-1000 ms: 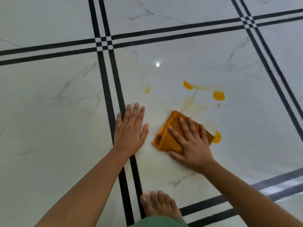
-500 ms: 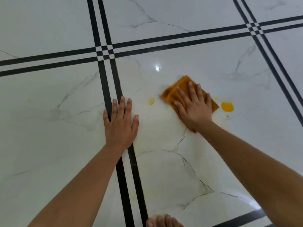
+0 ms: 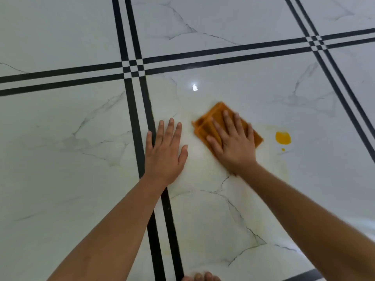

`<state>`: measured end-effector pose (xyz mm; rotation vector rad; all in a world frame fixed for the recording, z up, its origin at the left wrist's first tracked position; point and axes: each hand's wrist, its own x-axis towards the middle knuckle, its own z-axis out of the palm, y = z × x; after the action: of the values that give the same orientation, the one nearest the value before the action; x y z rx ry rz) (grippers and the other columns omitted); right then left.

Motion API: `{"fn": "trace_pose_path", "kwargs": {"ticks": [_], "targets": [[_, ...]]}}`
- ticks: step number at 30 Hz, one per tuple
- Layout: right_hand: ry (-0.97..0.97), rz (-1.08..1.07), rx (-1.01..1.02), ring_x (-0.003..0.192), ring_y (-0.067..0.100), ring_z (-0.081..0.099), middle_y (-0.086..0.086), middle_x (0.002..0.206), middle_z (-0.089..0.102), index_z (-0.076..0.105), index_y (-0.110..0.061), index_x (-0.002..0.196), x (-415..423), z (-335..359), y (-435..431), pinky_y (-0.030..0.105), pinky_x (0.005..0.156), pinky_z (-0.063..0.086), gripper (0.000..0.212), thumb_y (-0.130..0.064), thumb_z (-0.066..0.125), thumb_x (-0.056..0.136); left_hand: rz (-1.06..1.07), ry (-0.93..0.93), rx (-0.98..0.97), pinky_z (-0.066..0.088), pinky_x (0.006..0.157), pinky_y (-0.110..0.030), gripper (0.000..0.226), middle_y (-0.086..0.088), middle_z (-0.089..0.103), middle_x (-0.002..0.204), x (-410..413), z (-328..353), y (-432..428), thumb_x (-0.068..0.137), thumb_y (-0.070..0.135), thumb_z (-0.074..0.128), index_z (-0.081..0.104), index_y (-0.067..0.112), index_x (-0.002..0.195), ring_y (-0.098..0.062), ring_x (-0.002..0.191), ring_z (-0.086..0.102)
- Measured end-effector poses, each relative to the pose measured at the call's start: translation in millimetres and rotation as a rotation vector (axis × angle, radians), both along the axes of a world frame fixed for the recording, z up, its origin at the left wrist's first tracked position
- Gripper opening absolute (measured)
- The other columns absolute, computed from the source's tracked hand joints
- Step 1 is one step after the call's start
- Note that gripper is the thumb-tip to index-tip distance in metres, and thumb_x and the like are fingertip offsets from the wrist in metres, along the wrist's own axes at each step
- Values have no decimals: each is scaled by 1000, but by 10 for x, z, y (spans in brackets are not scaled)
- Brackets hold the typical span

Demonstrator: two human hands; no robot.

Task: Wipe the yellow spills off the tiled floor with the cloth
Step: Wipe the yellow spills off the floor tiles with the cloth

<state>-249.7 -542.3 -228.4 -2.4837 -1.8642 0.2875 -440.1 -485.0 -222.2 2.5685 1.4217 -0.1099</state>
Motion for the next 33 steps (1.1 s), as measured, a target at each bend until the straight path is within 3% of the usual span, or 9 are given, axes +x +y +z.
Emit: {"fn": "trace_pose_path", "kwargs": {"ticks": [3,5,9,13,19,24,27,30,33], "targets": [[-24,284,-30,144,24,14,-2,156,19,21,-44,143,107,13,-599,52,111,15,59,-67,11,90,-104,1,-29,-11,110,-42,69,0,-8,157,128,-11,-71,83,51,-9,-8,23,147,-20,143,-11],[-53,282,-49,144,23,17,-3,156,20,25,-44,143,462,6,-392,51,110,17,62,-69,9,88,-140,-24,-59,-10,111,-42,70,0,-8,157,278,-6,-112,83,51,-9,-8,23,147,-20,143,-12],[17,-379,-97,146,19,-3,-6,159,1,18,-41,146,1057,50,-236,52,115,1,59,-63,19,92,-203,-90,-108,-8,112,-40,71,0,-4,157,525,28,-173,83,51,-7,-3,23,147,-19,143,-9],[14,-701,-56,146,19,-5,-6,159,0,16,-42,147,593,87,-1056,53,115,2,64,-66,12,87,-252,-126,-73,9,111,-46,63,-4,20,154,541,1,-359,91,47,14,20,18,146,-25,142,16],[74,-468,-83,145,16,-11,-13,157,-6,7,-52,143,460,66,-1027,50,114,-5,61,-70,12,85,-326,-101,-26,6,110,-44,61,-5,26,152,576,-121,-560,91,46,23,27,16,144,-25,140,21],[63,-836,-58,145,18,-12,-7,159,-9,-3,-46,145,442,82,-1544,53,115,-4,61,-66,7,88,-336,-101,-50,9,111,-46,62,-5,22,153,413,-101,-633,94,49,13,22,16,145,-23,141,17],[87,-737,-142,143,21,-20,-5,155,-21,-14,-46,142,-262,84,-1626,52,113,-13,63,-68,3,86,-317,-77,-47,9,112,-47,62,-4,19,154,365,-99,-654,93,48,11,18,16,146,-23,142,14],[117,-480,-110,143,19,-21,-11,154,-20,-7,-49,143,-251,76,-1337,49,111,-16,63,-70,9,86,-255,-71,-75,3,113,-46,65,1,1,153,374,-41,-695,89,49,7,7,20,147,-20,143,1],[138,-702,-50,145,18,-11,-9,158,-6,2,-49,144,-34,74,-1321,52,114,-7,59,-66,14,89,-216,-48,-91,3,113,-47,64,-1,4,155,152,-3,-717,90,47,7,9,19,147,-22,143,3]]}}
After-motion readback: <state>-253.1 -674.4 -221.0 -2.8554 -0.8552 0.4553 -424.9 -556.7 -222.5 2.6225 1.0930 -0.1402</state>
